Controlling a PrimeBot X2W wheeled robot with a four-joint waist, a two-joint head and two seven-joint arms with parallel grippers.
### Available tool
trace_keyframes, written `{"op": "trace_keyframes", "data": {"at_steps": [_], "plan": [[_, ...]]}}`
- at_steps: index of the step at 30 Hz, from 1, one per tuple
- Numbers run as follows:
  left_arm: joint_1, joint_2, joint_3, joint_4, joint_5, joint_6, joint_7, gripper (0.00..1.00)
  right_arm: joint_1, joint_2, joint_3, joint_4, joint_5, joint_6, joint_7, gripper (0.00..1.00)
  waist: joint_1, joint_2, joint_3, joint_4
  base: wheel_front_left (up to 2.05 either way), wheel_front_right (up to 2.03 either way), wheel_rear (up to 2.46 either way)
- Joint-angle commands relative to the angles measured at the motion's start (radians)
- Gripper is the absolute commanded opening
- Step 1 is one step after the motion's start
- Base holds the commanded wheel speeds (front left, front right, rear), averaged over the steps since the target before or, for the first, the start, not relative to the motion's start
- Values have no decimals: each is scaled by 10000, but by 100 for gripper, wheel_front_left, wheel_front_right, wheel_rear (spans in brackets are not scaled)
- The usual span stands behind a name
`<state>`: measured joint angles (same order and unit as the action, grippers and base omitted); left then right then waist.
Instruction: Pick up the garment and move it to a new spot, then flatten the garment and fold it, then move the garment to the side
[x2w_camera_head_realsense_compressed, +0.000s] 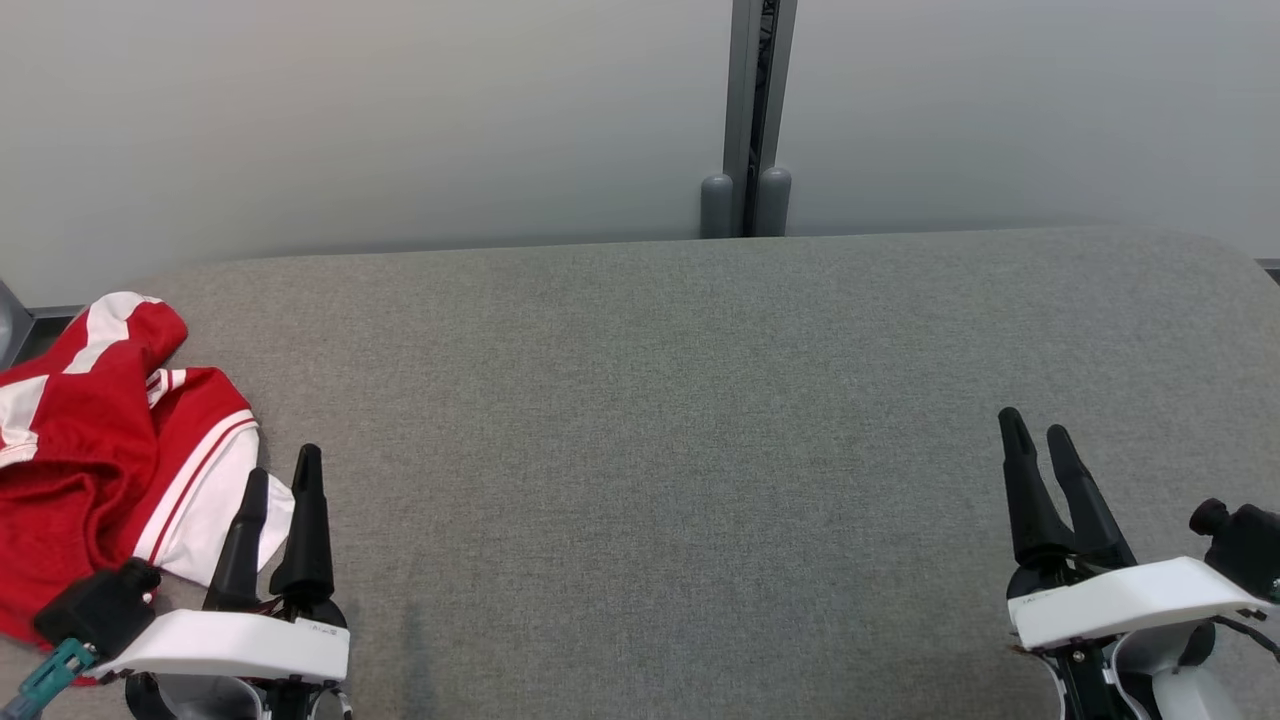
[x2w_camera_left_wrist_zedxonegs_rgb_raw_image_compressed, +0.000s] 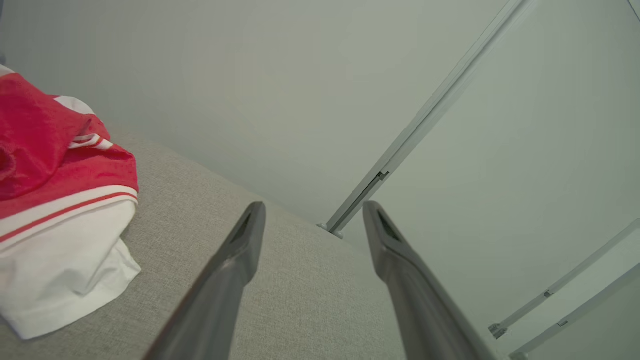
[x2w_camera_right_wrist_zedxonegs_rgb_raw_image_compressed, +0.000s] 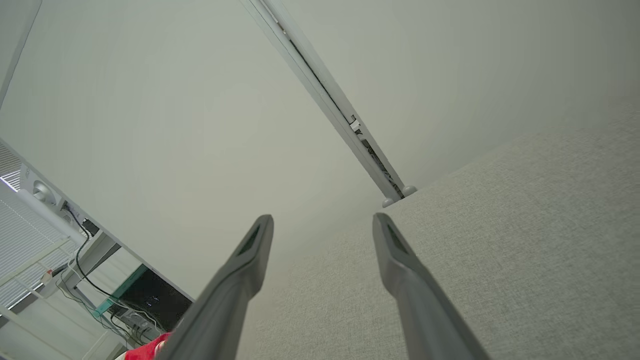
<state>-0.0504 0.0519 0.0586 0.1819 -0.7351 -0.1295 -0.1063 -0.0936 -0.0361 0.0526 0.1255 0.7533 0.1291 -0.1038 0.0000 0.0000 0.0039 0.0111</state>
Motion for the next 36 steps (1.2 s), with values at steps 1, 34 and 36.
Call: {"op": "trace_keyframes", "data": {"at_steps": [1,34,36], "plan": [[-279,65,5,-136,297,-10,-67,100,-229,-90,38,-86,-283,13,-99,100,0,0,-2,2,0,0,0],[-312,33,-135,-141,3959,-12,-912,100,-419,-142,410,235,-3618,19,-959,100,0,0,-24,75,0,0,0],[-317,38,-164,-151,4122,-13,-959,100,-420,-145,423,246,-3779,20,-991,100,0,0,-24,74,0,0,0]]}}
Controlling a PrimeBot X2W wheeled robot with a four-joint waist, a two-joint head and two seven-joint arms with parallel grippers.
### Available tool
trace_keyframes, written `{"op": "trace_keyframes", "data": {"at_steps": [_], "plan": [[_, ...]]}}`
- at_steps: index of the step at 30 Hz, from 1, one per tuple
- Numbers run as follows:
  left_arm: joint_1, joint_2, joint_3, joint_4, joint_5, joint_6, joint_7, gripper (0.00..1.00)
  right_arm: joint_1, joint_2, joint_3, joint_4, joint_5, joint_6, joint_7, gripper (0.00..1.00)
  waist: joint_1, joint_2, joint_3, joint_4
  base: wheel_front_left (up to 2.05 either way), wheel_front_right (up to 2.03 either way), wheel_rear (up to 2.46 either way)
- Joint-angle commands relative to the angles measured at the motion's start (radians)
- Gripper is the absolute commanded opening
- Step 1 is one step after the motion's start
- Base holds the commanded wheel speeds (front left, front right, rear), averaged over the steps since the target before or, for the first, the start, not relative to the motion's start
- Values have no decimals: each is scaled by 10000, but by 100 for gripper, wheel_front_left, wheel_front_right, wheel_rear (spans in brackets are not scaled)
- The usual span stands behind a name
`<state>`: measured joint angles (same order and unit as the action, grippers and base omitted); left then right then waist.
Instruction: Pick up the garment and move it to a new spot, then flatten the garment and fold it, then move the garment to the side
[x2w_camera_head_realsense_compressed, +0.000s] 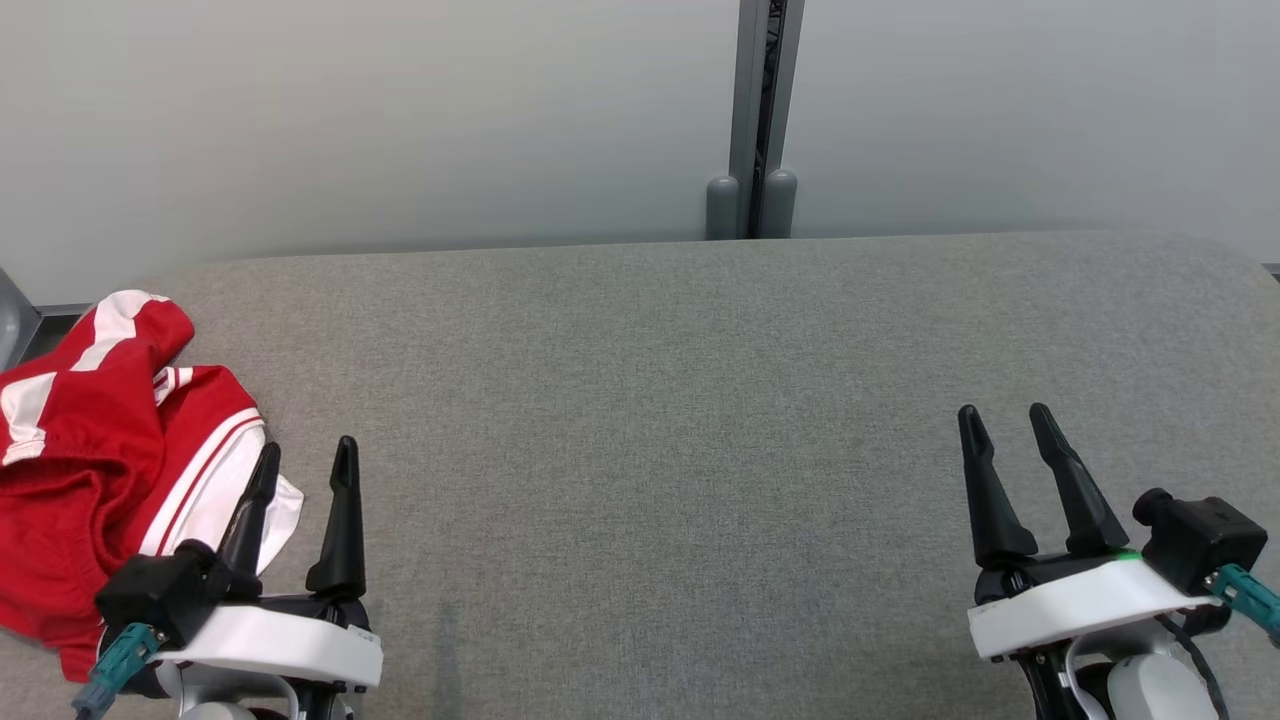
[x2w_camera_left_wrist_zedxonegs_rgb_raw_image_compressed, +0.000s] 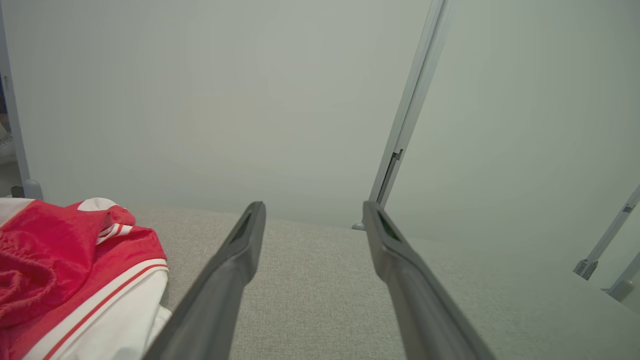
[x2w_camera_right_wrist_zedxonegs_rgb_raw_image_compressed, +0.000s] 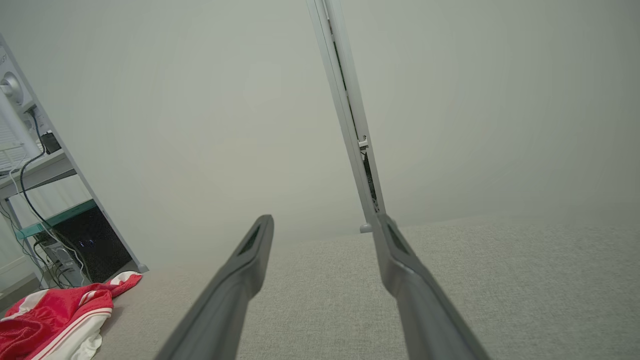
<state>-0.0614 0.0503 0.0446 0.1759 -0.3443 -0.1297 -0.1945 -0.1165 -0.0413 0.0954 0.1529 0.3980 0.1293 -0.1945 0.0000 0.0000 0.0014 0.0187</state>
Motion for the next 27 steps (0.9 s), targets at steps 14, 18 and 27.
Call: {"op": "trace_keyframes", "data": {"at_steps": [14,18,27], "plan": [[-177,85,-92,-56,1300,-12,-352,100,-244,-106,-48,245,-1374,19,-362,100,0,0,-4,28,0,0,0],[-204,91,-112,22,1603,-13,-426,100,-266,-113,-52,326,-1670,20,-433,100,0,0,-8,34,0,0,0],[-221,125,-155,86,2175,-13,-592,100,-336,-123,-5,344,-2270,22,-597,100,0,0,-15,45,0,0,0]]}}
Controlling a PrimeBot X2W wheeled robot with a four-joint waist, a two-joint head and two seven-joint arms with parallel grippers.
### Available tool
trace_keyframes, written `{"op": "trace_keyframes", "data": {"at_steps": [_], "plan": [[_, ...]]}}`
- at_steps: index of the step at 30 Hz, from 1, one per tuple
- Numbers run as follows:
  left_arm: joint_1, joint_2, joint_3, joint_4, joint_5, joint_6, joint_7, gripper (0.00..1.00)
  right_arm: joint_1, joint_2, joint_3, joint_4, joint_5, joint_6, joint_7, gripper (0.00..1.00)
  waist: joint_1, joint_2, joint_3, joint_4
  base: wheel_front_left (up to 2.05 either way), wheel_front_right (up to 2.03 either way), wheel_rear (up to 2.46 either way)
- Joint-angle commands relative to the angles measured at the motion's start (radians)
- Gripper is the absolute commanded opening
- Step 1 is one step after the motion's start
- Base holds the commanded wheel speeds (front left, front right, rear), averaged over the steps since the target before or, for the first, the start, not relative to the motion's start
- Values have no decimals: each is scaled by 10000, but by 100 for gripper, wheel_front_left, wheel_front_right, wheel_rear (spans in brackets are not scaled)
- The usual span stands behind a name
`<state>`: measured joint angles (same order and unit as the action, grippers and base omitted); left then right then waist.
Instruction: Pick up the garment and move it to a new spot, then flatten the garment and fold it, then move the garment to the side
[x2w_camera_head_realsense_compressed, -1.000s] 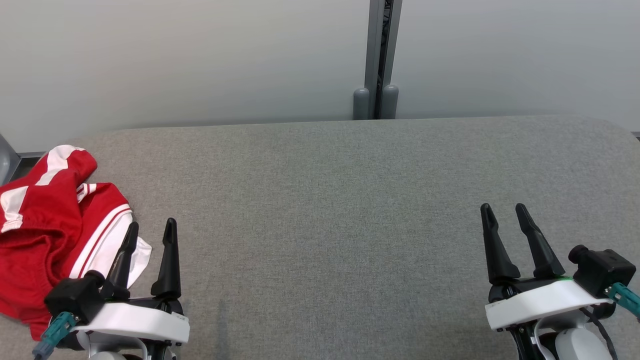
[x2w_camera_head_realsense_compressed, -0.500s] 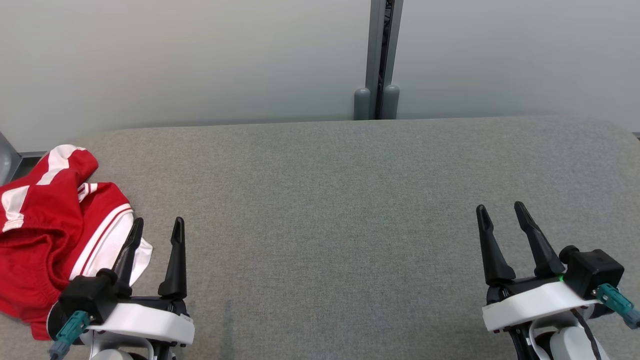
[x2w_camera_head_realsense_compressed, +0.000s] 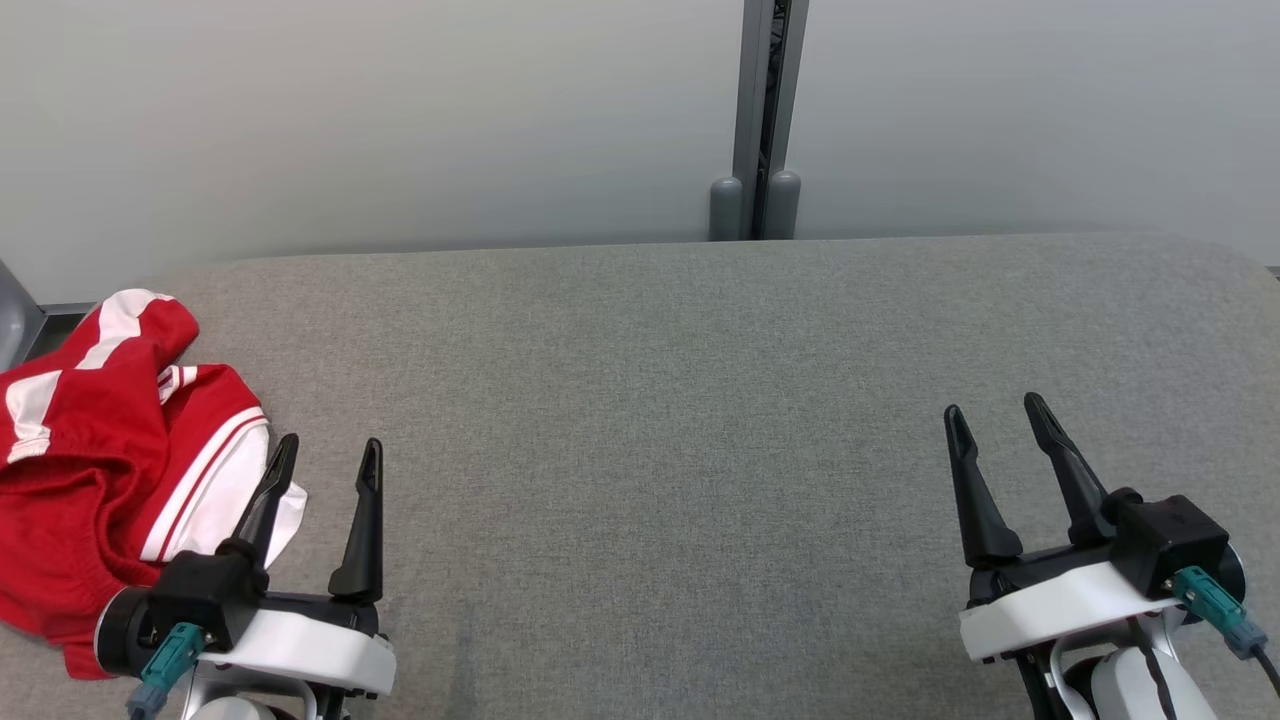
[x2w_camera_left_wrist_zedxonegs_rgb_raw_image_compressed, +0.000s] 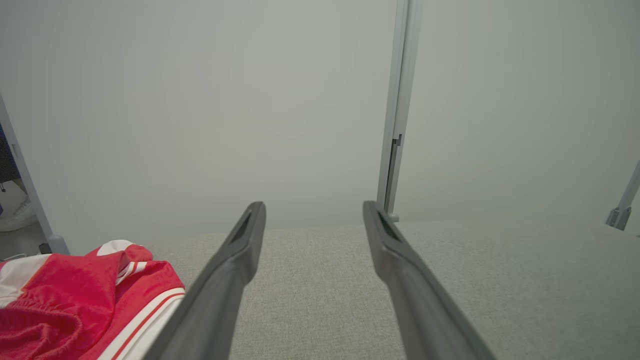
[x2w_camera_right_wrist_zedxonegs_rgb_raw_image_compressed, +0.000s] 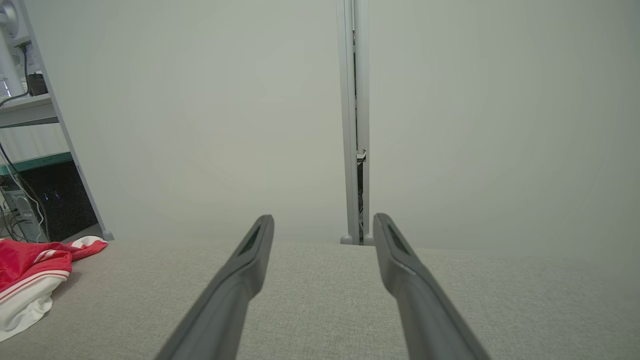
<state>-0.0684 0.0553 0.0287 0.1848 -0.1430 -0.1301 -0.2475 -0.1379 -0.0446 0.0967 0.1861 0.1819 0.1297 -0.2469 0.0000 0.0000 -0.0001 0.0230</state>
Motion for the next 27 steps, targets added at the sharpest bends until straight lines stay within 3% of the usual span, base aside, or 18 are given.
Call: {"op": "trace_keyframes", "data": {"at_steps": [1,27], "plan": [[-155,75,-1,4,235,-9,-85,100,-115,-91,-27,16,-183,17,-102,100,0,0,-2,4,0,0,0],[-211,72,-33,141,500,-7,-178,100,-123,-97,-45,146,-400,18,-198,100,0,0,-50,35,0,0,0]]}}
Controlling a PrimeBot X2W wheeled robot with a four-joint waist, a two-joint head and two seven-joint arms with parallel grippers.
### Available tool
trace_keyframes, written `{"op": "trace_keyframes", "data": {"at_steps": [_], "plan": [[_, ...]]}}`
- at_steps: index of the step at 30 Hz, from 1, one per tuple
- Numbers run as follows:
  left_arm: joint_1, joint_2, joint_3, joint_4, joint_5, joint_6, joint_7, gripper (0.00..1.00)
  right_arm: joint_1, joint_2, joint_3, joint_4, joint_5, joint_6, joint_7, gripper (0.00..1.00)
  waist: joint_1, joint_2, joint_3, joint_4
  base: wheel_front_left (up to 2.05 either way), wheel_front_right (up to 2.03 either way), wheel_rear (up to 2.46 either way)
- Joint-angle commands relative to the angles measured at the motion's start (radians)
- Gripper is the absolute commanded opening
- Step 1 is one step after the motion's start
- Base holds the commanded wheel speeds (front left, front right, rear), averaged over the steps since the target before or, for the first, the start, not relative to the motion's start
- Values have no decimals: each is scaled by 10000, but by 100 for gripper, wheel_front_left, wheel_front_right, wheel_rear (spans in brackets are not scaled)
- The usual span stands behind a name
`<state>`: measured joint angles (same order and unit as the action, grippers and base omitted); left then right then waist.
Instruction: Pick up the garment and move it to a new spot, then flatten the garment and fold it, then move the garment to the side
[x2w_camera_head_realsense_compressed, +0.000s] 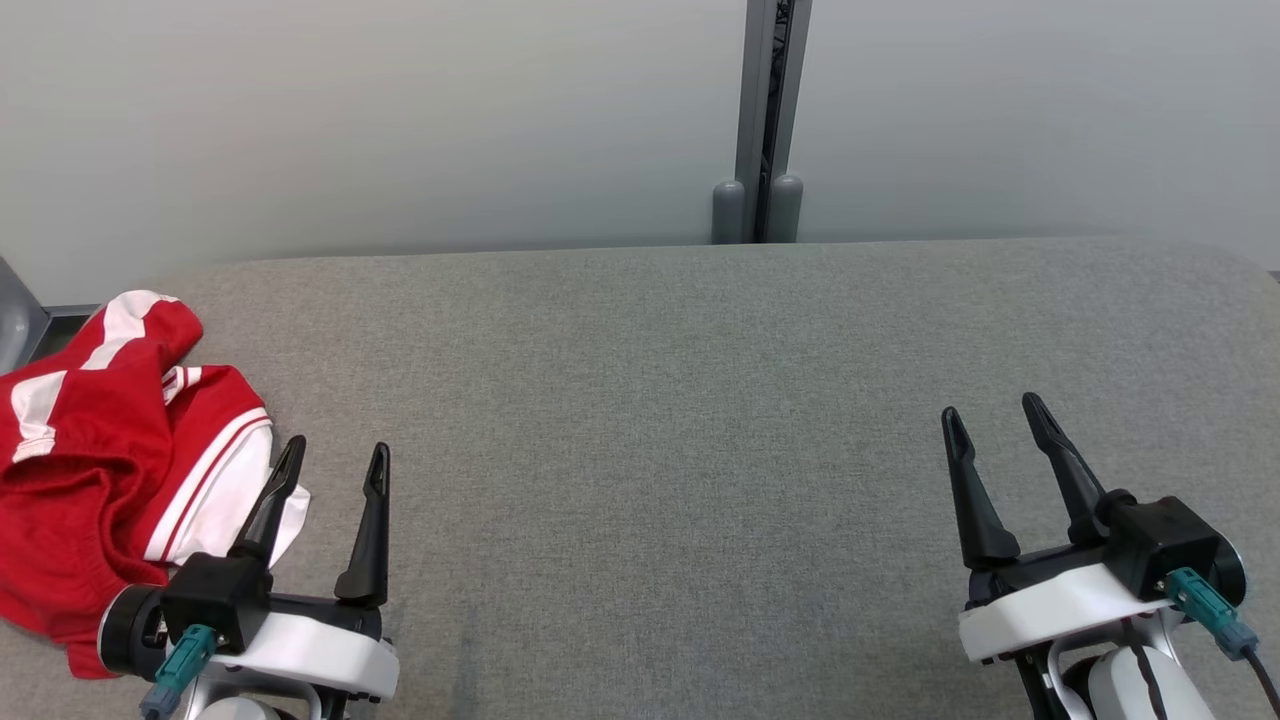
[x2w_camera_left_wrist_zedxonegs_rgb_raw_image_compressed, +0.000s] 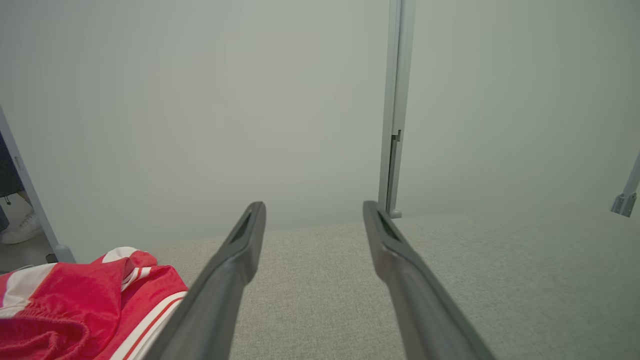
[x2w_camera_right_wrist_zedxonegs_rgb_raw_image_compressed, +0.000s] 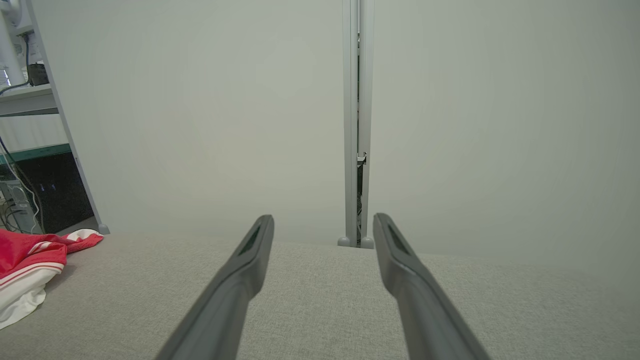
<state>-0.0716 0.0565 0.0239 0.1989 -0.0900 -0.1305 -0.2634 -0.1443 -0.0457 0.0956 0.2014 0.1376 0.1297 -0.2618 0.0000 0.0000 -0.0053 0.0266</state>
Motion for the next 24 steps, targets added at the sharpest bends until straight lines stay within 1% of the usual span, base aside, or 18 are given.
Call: {"op": "trace_keyframes", "data": {"at_steps": [1,13,19,24], "plan": [[-180,59,19,3,-32,-3,-19,100,-57,-85,-30,-3,46,18,-49,100,0,0,-3,1,0,0,0],[-156,89,-8,126,-103,-4,-19,100,-25,-85,50,-30,76,18,-49,100,0,0,-13,122,0,0,0],[-182,85,203,355,-33,-3,-17,100,24,-82,88,-7,121,18,-49,100,0,0,-40,448,0,0,0],[-220,68,392,537,20,24,-13,100,59,-81,157,28,221,17,-49,100,0,0,-101,866,0,0,0]]}}
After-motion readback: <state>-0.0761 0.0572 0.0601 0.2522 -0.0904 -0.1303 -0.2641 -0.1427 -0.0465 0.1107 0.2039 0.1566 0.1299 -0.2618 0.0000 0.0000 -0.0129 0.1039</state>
